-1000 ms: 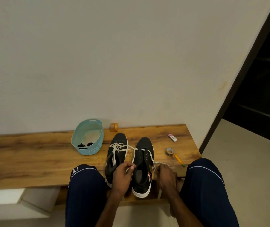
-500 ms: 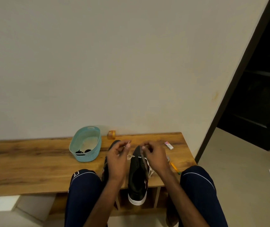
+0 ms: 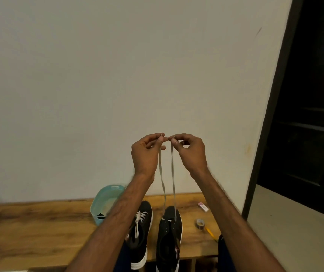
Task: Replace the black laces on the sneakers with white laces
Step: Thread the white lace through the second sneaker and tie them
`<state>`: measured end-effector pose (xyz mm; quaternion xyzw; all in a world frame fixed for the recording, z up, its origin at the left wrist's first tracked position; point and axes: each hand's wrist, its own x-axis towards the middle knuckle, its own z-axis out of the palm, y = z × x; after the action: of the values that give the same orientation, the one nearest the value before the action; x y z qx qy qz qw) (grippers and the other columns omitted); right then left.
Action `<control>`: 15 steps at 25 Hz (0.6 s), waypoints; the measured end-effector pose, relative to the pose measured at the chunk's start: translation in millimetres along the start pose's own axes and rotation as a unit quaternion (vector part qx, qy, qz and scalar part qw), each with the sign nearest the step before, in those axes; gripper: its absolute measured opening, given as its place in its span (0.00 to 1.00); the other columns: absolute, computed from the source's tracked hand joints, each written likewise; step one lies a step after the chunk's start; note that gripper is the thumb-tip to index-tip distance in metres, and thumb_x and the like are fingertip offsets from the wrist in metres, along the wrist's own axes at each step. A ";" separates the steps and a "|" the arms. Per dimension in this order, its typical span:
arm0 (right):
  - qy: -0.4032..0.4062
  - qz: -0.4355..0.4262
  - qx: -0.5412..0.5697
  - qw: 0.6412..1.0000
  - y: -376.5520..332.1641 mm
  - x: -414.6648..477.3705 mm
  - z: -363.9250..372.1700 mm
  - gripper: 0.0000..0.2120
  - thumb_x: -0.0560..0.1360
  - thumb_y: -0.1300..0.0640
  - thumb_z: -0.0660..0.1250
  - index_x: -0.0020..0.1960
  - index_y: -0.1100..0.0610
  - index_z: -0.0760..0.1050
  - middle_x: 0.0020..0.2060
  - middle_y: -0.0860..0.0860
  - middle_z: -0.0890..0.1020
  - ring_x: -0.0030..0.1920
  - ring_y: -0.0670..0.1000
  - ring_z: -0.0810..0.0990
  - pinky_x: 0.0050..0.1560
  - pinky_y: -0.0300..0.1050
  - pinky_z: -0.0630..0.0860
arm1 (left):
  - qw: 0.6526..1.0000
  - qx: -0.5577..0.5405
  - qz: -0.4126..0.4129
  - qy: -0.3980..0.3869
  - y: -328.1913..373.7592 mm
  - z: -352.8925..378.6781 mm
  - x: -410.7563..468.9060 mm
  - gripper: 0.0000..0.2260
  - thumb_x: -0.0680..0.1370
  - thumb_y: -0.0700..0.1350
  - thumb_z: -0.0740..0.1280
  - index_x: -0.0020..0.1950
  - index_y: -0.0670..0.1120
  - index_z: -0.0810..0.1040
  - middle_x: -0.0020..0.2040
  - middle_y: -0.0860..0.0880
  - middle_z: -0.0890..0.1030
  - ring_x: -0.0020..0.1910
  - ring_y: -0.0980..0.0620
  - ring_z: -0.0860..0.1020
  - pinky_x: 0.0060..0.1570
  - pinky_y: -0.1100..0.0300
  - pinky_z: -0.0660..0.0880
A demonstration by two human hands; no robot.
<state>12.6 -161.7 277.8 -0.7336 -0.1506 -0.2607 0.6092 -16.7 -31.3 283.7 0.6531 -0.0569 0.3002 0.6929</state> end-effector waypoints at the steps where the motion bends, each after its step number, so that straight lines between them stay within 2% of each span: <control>1: -0.002 -0.015 -0.017 1.000 -8.8 5.8 -1.5 0.05 0.77 0.58 0.71 0.48 0.51 0.86 0.42 0.41 0.86 0.45 0.40 0.82 0.48 0.37 0.78 | 1.000 0.011 0.008 0.003 8.2 2.3 3.8 0.06 0.78 0.41 0.71 0.54 0.46 0.84 0.45 0.52 0.87 0.42 0.53 0.85 0.43 0.65 0.80; 4: -0.013 -0.030 -0.060 0.998 -26.8 17.4 -3.9 0.05 0.77 0.59 0.72 0.49 0.54 0.86 0.42 0.45 0.86 0.46 0.43 0.83 0.52 0.41 0.80 | 0.998 0.055 0.028 0.016 24.6 5.4 13.1 0.04 0.77 0.40 0.72 0.51 0.47 0.84 0.42 0.54 0.86 0.40 0.55 0.85 0.45 0.60 0.82; 6: -0.017 -0.022 -0.083 0.996 -33.1 19.5 -4.9 0.04 0.76 0.58 0.72 0.49 0.54 0.86 0.43 0.47 0.86 0.46 0.44 0.83 0.53 0.46 0.81 | 0.997 0.066 0.019 0.022 29.4 5.1 12.8 0.04 0.76 0.40 0.73 0.49 0.46 0.85 0.43 0.54 0.86 0.42 0.54 0.85 0.51 0.53 0.82; 8: -0.021 -0.001 -0.089 0.996 -34.8 20.2 -3.6 0.04 0.76 0.57 0.73 0.49 0.54 0.86 0.43 0.47 0.86 0.45 0.46 0.84 0.53 0.49 0.82 | 0.998 0.068 0.004 0.020 31.1 5.9 10.6 0.04 0.75 0.40 0.74 0.49 0.47 0.86 0.44 0.54 0.86 0.46 0.54 0.84 0.54 0.50 0.81; 12: -0.010 0.011 -0.083 0.996 -38.0 17.1 -0.3 0.05 0.74 0.54 0.76 0.47 0.56 0.85 0.41 0.48 0.86 0.43 0.48 0.84 0.51 0.51 0.82 | 0.996 0.088 0.014 0.018 33.3 6.1 5.0 0.05 0.74 0.40 0.75 0.48 0.48 0.86 0.44 0.54 0.86 0.47 0.56 0.83 0.55 0.52 0.80; 15: 0.001 0.009 -0.074 0.997 -39.2 16.1 -0.1 0.04 0.74 0.56 0.75 0.47 0.56 0.86 0.41 0.49 0.86 0.44 0.48 0.84 0.53 0.52 0.81 | 0.995 0.095 0.012 0.031 34.6 2.8 5.5 0.05 0.73 0.41 0.76 0.48 0.46 0.86 0.43 0.53 0.86 0.44 0.53 0.84 0.53 0.53 0.81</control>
<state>4.7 -155.1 318.9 -0.7778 -0.1239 -0.2662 0.5557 -28.3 -33.3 316.8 0.7055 -0.0145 0.3323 0.6259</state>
